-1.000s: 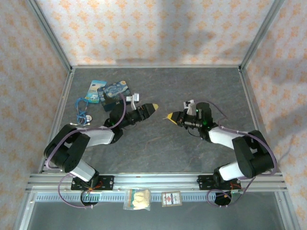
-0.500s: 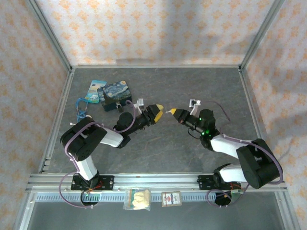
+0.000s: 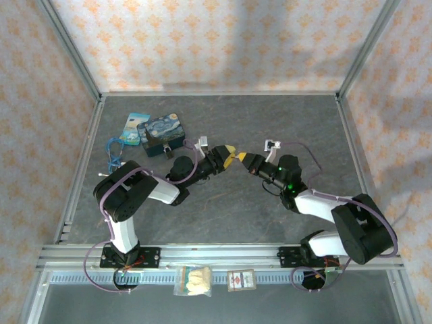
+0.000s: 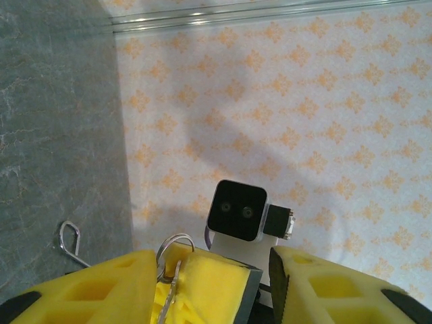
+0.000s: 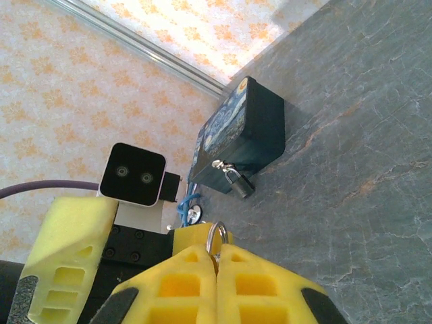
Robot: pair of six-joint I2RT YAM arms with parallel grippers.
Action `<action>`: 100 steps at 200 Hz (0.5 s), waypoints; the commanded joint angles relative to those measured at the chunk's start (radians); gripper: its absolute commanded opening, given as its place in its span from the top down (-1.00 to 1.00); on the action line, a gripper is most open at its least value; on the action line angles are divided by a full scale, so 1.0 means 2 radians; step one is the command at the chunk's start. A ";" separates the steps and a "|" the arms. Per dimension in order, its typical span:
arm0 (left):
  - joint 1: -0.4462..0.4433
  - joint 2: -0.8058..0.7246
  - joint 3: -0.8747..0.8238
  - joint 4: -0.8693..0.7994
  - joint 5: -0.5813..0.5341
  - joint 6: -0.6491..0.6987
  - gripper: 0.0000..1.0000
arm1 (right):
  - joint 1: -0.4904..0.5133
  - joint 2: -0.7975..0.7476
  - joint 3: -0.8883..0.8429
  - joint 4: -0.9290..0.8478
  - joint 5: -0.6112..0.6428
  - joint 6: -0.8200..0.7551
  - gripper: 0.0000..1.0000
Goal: Unlock a padlock with a key
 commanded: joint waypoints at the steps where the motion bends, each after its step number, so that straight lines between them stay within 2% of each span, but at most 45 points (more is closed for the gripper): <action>1: -0.004 0.003 0.014 0.005 0.003 0.007 0.14 | 0.004 0.003 0.013 0.025 0.010 -0.004 1.00; 29: -0.006 -0.002 0.016 0.002 0.003 0.012 0.32 | 0.004 0.002 0.012 0.021 0.021 -0.005 1.00; 51: -0.007 -0.005 0.021 -0.032 0.007 0.023 0.47 | 0.005 0.003 0.018 0.013 0.020 -0.005 1.00; 94: -0.009 0.001 0.027 -0.040 0.012 0.024 0.51 | 0.006 -0.008 0.017 0.006 0.029 -0.004 1.00; 100: -0.009 0.001 0.028 -0.040 0.012 0.024 0.56 | 0.006 -0.009 0.018 0.004 0.028 -0.005 1.00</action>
